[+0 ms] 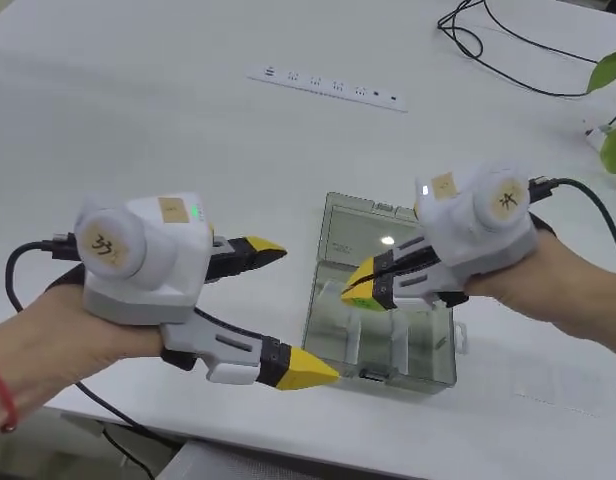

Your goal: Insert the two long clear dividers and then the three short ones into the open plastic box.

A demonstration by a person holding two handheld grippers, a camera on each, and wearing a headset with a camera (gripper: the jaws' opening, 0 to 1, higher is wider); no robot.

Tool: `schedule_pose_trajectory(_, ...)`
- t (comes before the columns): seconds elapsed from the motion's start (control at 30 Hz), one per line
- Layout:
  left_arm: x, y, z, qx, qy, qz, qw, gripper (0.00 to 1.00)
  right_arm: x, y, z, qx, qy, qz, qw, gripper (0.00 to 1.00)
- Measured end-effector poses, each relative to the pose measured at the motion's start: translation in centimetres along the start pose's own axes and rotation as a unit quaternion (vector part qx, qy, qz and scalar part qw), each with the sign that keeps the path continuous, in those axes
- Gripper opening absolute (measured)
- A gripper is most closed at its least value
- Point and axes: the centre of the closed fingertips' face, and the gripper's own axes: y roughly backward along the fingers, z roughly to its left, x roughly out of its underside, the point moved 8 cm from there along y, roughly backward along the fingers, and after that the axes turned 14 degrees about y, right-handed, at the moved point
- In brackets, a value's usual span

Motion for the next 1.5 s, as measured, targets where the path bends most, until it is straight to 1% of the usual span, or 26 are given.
schedule_pose_trajectory(0.1, 0.0, 0.0, 0.0, 0.001, 0.000, 0.000, 1.0000, 0.89, 0.3, -0.6, 0.0, 0.002, -0.003, 0.013, 0.9999, 0.02)
schedule_pose_trajectory(0.2, 0.0, -0.1, 0.0, 0.001, -0.001, 0.002, 1.0000, 0.89, 0.6, -0.9, 0.0, 0.005, -0.017, 0.019, 0.9997, 0.02)
schedule_pose_trajectory(0.4, 0.0, -0.1, -0.1, 0.002, -0.001, 0.000, 1.0000, 0.89, 0.7, -1.0, 0.1, 0.008, -0.020, 0.020, 0.9996, 0.02)
schedule_pose_trajectory(0.7, 0.0, -0.2, 0.0, 0.004, 0.001, 0.001, 1.0000, 0.89, 1.1, -2.2, 0.0, -0.007, -0.012, 0.041, 0.9991, 0.03)
schedule_pose_trajectory(0.87, 0.0, -0.1, 0.1, 0.003, 0.002, 0.000, 1.0000, 0.88, 1.3, -2.5, 0.0, -0.013, -0.015, 0.046, 0.9987, 0.03)
schedule_pose_trajectory(1.0, 0.0, -0.1, 0.1, 0.004, 0.003, 0.001, 1.0000, 0.88, 1.3, -2.7, 0.0, -0.017, -0.009, 0.053, 0.9984, 0.03)
schedule_pose_trajectory(1.1, 0.0, -0.1, 0.1, 0.004, 0.003, 0.002, 1.0000, 0.88, 1.3, -2.7, 0.0, -0.018, -0.007, 0.054, 0.9984, 0.03)
schedule_pose_trajectory(1.2, -0.1, -0.2, 0.0, 0.005, 0.002, 0.001, 1.0000, 0.88, 1.2, -2.9, 0.2, -0.017, 0.007, 0.063, 0.9978, 0.03)
schedule_pose_trajectory(1.33, -0.2, -0.2, 0.0, 0.006, 0.000, 0.002, 1.0000, 0.88, 1.2, -3.0, 0.1, -0.017, 0.007, 0.067, 0.9976, 0.03)
schedule_pose_trajectory(1.5, -0.1, -0.3, -0.2, 0.007, 0.000, 0.002, 1.0000, 0.88, 1.1, -3.1, 0.3, -0.011, 0.007, 0.076, 0.9970, 0.02)
